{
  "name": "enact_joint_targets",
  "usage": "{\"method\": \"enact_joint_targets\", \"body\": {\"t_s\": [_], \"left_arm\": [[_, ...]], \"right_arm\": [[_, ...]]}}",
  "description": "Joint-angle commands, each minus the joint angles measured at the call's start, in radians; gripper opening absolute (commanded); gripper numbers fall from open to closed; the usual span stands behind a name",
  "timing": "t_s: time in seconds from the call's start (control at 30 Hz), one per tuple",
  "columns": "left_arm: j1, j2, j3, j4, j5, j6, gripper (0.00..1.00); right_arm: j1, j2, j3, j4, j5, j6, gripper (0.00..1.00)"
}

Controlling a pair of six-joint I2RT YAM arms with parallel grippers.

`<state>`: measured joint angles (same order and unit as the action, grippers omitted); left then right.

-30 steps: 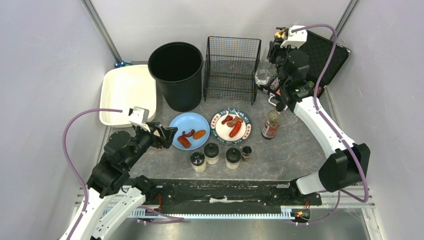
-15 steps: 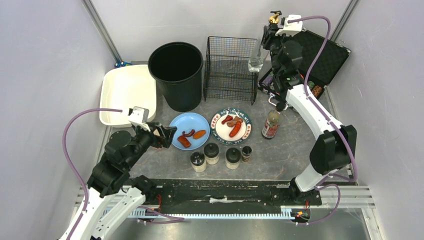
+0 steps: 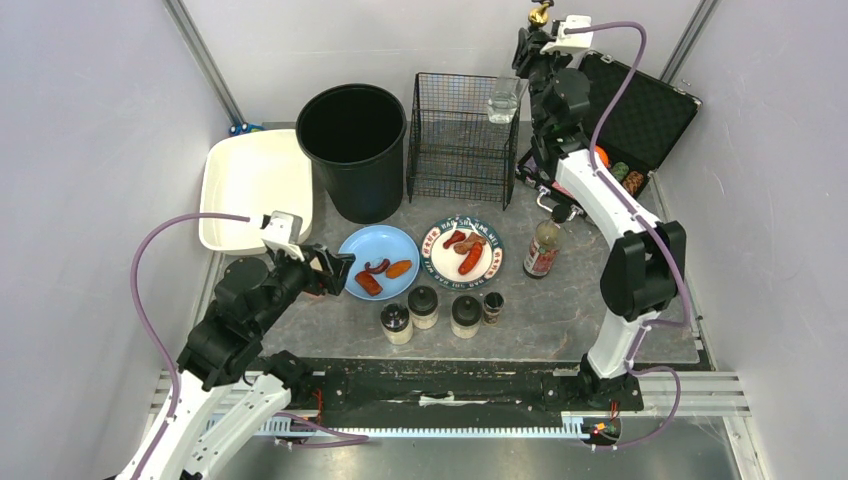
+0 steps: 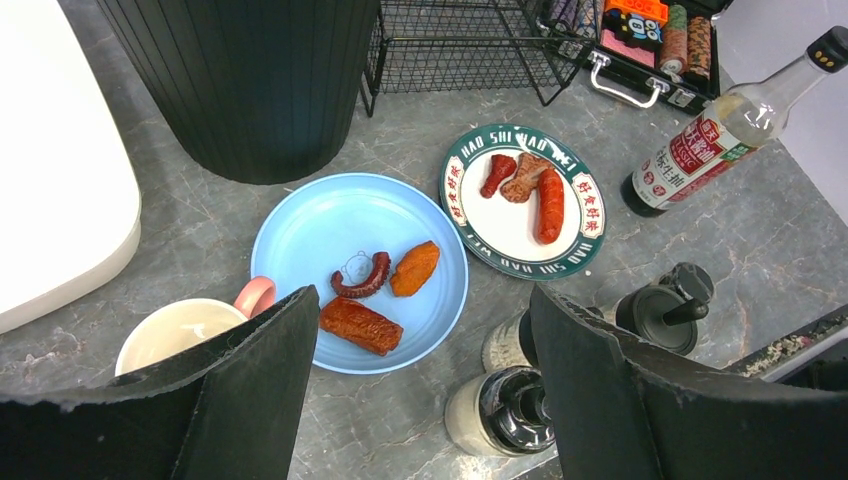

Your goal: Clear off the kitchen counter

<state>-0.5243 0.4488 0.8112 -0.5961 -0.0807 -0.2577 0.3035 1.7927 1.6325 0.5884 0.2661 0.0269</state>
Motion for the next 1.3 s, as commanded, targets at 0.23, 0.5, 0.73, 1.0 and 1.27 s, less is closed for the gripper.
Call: {"method": "enact_joint_targets", "body": {"t_s": [0.23, 0.5, 0.73, 1.0, 1.27], "left_arm": [[-0.003, 0.03, -0.001, 0.022, -0.002, 0.051, 0.82], [-0.004, 0.033, -0.003, 0.022, -0.007, 0.052, 0.82], [-0.003, 0.039, -0.003, 0.022, -0.006, 0.052, 0.82], [-0.004, 0.04, -0.004, 0.021, -0.009, 0.054, 0.82], [-0.003, 0.036, -0.005, 0.021, -0.017, 0.055, 0.82]], "right_arm": [[0.005, 0.148, 0.281, 0.232, -0.014, -0.019, 0.0], [0.008, 0.229, 0.352, 0.252, -0.004, -0.064, 0.0], [0.008, 0.316, 0.432, 0.23, 0.017, -0.076, 0.0], [0.007, 0.38, 0.466, 0.232, 0.035, -0.097, 0.0], [0.008, 0.406, 0.469, 0.205, 0.033, -0.129, 0.0]]}}
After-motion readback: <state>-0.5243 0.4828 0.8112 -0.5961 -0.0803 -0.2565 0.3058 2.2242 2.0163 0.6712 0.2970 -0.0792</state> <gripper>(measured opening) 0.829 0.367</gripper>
